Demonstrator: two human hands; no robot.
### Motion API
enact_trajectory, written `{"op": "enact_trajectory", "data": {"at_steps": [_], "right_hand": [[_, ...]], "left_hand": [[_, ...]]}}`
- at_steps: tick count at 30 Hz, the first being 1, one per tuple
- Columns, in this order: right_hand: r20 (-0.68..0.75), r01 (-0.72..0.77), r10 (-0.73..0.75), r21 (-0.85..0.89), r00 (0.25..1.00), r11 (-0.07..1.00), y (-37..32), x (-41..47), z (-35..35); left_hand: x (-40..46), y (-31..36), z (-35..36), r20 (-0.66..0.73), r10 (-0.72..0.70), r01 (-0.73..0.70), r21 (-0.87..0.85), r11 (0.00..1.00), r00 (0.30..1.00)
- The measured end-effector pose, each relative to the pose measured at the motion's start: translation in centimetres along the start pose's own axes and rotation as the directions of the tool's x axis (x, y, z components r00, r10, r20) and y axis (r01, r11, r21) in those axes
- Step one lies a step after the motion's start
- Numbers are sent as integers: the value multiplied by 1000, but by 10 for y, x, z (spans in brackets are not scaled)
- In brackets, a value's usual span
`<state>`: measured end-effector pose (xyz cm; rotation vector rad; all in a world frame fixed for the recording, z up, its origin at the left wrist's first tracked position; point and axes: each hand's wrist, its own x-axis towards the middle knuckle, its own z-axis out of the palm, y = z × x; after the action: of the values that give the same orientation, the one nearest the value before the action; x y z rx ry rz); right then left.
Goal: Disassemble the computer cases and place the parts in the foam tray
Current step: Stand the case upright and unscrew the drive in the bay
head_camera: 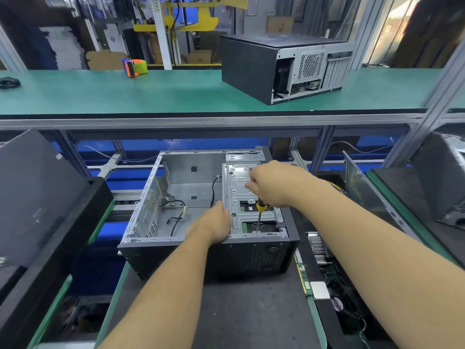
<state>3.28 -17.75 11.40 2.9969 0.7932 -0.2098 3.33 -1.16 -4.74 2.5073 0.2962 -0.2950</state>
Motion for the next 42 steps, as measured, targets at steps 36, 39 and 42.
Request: {"op": "enact_trajectory", "data": {"at_steps": [36,39,42], "right_hand": [[50,54,-50,-70,997,996,-5,-5,-6],[71,89,-93,57,993,994,-2,-7,-8],[131,109,-133,176,982,978,0,-9,-13]], "left_hand": [[-2,2,0,-4,-11,11,21,1000,1000],[-2,2,-1,-5,-23,23,20,1000,1000],[-2,2,0,-8,-27,28,39,999,1000]]}}
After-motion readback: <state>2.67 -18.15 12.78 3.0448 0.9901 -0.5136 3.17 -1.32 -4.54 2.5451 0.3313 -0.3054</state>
